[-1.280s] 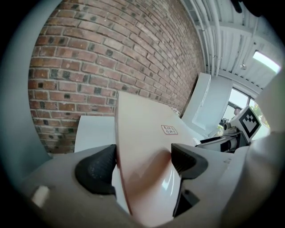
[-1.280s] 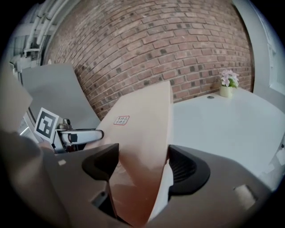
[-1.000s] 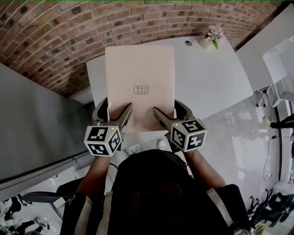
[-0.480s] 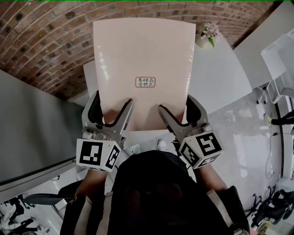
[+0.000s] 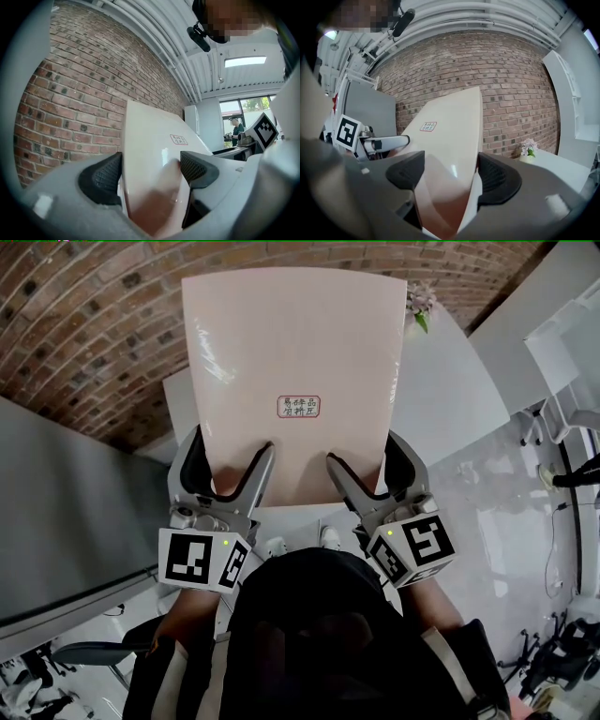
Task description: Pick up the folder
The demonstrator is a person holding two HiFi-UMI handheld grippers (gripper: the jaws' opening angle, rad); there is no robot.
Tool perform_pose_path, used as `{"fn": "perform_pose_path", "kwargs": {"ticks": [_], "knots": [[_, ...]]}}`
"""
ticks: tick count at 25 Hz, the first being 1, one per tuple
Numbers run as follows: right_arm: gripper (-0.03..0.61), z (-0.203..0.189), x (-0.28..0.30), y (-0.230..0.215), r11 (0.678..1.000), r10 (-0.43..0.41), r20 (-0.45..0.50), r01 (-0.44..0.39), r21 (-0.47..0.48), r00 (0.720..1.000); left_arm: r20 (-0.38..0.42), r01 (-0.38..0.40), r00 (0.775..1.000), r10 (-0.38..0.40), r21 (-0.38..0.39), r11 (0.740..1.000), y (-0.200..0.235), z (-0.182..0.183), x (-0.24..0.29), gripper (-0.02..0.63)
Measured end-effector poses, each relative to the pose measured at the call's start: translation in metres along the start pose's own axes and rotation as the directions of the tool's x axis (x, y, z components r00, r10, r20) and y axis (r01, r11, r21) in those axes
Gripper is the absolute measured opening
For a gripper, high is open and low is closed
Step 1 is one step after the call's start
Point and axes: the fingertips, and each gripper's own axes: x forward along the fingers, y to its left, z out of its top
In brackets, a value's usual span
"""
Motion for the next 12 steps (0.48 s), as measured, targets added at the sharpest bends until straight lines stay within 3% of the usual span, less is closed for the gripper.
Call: {"fn": "perform_pose_path", "kwargs": {"ticks": [4, 12], "knots": [[0.357, 0.0026, 0.0008, -0.0015, 1.0, -0.004, 0.032, 0.005, -0.021, 0.999, -0.003, 0.001, 1.0, -0.001, -0.013, 1.0, 0.0003, -0.0042, 0.0014, 0.385], [0.357, -0.0064, -0.0027, -0.0026, 1.0, -0.006, -0.028, 0.007, 0.007, 1.0, -0.015, -0.006, 1.0, 0.006, -0.005, 1.0, -0.0041, -0.0058, -0.0004, 0.385]]}}
